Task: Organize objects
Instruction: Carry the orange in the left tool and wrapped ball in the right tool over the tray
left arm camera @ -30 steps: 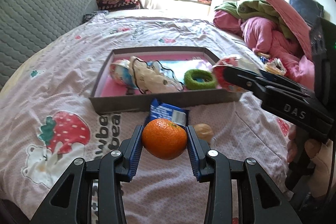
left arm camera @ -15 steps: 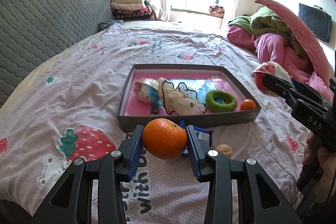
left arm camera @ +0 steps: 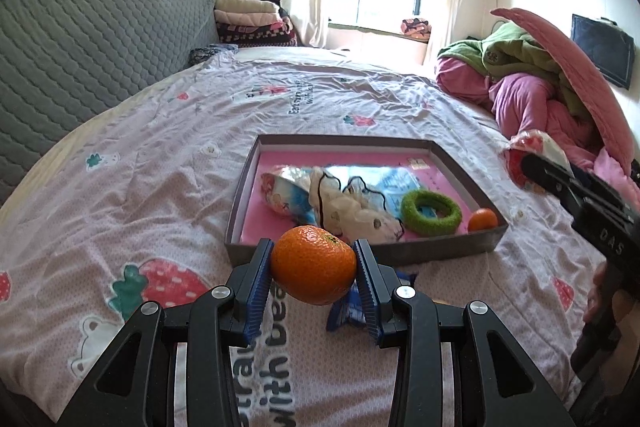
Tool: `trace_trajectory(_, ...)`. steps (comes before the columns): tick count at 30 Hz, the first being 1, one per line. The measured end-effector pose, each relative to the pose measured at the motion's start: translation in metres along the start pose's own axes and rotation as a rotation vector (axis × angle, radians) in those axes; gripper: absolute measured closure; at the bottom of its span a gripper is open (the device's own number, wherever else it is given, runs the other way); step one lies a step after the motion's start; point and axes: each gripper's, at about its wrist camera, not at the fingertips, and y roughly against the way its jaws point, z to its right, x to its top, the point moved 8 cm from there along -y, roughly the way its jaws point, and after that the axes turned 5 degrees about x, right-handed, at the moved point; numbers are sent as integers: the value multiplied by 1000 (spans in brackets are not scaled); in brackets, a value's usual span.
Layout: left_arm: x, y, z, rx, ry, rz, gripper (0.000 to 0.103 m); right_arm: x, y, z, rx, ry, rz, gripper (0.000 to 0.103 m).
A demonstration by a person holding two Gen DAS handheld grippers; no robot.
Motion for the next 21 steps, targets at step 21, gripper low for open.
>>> trace_trajectory(21, 28, -50, -24, 10, 72, 5, 62, 5, -5, 16, -46, -8, 11, 47)
